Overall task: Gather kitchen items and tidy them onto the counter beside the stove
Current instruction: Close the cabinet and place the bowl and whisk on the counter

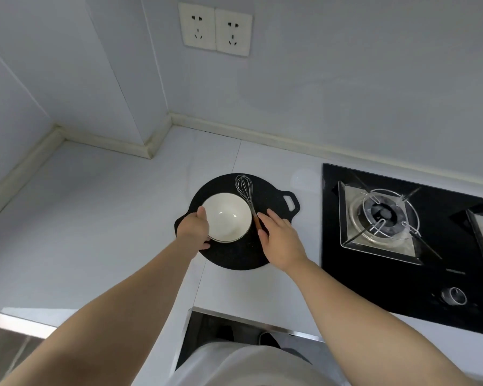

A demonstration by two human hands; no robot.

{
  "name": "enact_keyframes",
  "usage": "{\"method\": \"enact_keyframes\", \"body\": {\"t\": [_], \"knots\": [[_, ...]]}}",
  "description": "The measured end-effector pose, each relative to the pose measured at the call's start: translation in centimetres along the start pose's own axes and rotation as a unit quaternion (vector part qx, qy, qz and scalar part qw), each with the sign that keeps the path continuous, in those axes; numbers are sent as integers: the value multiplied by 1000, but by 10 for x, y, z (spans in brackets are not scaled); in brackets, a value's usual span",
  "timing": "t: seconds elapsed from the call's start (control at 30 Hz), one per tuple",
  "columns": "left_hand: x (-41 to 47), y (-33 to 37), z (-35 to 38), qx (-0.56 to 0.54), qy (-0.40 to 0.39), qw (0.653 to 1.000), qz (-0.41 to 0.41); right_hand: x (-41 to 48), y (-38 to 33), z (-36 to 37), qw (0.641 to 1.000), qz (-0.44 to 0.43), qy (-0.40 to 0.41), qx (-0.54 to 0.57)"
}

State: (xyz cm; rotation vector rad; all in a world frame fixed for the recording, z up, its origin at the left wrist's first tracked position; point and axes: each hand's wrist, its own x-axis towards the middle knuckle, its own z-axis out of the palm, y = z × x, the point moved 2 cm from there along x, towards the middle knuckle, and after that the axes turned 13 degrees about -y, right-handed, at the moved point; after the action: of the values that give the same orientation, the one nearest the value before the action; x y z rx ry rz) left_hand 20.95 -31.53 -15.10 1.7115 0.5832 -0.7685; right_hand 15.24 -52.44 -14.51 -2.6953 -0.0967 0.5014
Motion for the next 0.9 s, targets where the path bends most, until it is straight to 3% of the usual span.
{"method": "enact_keyframes", "body": {"t": [0.07, 0.13, 0.2, 0.27, 0.33, 0.47, 0.6, 0.73, 0.9], "knots": [[-6, 8, -7, 149, 74, 986, 23, -9, 1, -11, 999, 0, 33, 38], [-24, 30, 0, 243, 150, 950, 124, -21, 5, -27, 988, 11, 100, 114], [-49, 61, 19, 273, 170, 911, 258, -34, 7, -49, 964, 37, 166, 203], [-76, 95, 57, 280, 113, 879, 370, -55, 15, -76, 920, 65, 236, 307], [-105, 123, 97, 278, 25, 857, 432, -80, 26, -104, 872, 83, 287, 387], [-173, 155, 191, 282, -130, 799, 515, -156, 58, -161, 786, 130, 424, 431], [-236, 157, 276, 240, -243, 792, 505, -243, 102, -196, 665, 172, 531, 496], [-290, 132, 374, 264, -325, 760, 498, -348, 165, -198, 565, 220, 617, 501], [-362, 82, 505, 293, -415, 706, 493, -470, 241, -184, 490, 254, 676, 488]]}}
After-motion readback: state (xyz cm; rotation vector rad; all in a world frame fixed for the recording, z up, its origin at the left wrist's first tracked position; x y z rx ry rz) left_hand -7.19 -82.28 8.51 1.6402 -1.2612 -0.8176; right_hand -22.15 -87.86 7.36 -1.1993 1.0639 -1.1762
